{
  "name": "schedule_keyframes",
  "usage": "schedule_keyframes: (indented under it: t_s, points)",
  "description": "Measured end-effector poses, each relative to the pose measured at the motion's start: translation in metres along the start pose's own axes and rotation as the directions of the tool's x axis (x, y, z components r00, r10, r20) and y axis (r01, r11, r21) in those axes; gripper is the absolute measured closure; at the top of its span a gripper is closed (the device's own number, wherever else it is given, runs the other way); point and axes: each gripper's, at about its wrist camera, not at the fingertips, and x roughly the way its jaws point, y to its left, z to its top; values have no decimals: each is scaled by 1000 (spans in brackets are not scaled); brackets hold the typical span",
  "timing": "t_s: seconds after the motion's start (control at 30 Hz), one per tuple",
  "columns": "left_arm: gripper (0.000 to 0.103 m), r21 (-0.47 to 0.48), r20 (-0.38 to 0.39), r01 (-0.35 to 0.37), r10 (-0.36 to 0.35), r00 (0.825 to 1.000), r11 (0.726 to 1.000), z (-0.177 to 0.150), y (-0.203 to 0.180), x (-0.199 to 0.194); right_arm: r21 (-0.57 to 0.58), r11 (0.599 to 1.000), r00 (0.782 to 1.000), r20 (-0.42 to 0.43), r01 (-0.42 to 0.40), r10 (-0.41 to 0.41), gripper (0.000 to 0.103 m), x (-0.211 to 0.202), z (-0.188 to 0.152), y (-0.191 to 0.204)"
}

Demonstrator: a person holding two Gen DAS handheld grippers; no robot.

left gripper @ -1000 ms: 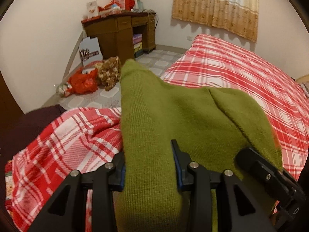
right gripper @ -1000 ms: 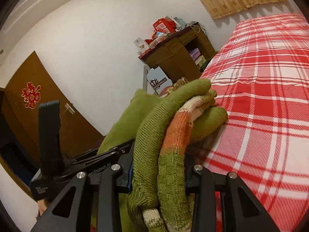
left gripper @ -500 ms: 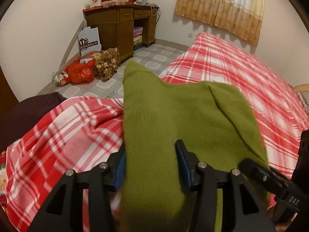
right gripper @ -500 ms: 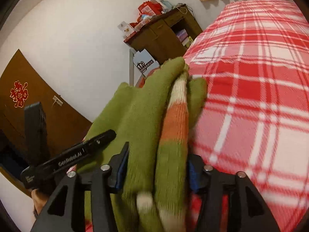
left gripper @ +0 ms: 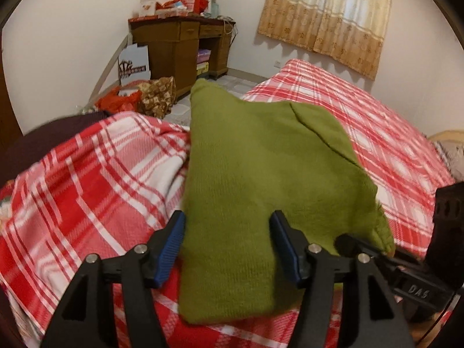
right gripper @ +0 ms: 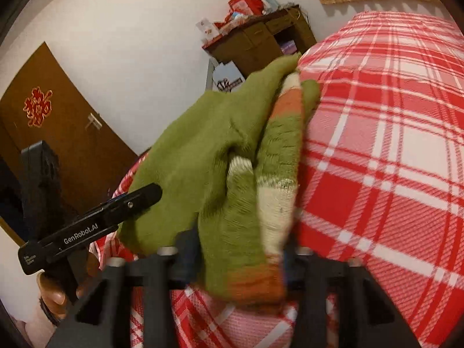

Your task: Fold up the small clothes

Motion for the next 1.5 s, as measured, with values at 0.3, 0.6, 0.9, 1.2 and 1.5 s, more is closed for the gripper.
schedule_keyframes:
  t_s: [0.3,0.6,0.9,1.2,1.5]
  points:
    - [59,0,-62,11,-11,998,1000,8,-2,-24,349,893,958,62,-284,280,80,-16,0,-26]
    - [50,91,-42,-113,117,992,990,-20,-15,-18,194,981,1000,21,-25,21,78,-25,-27,-14]
    - [44,144,35,-180,177,984,973,-41,-25,-52,-4,957,955,78,289,-288,52,-72,-50,46]
    - [18,171,209,-250,213,955,953,-46,-43,-113,-119,858,837,319,500,-444,33,-160,-52,121]
    - [0,113,465,-252,173,868,961,-32,-56,-208,-106,819,683,617,564,-390,14,-254,-51,199]
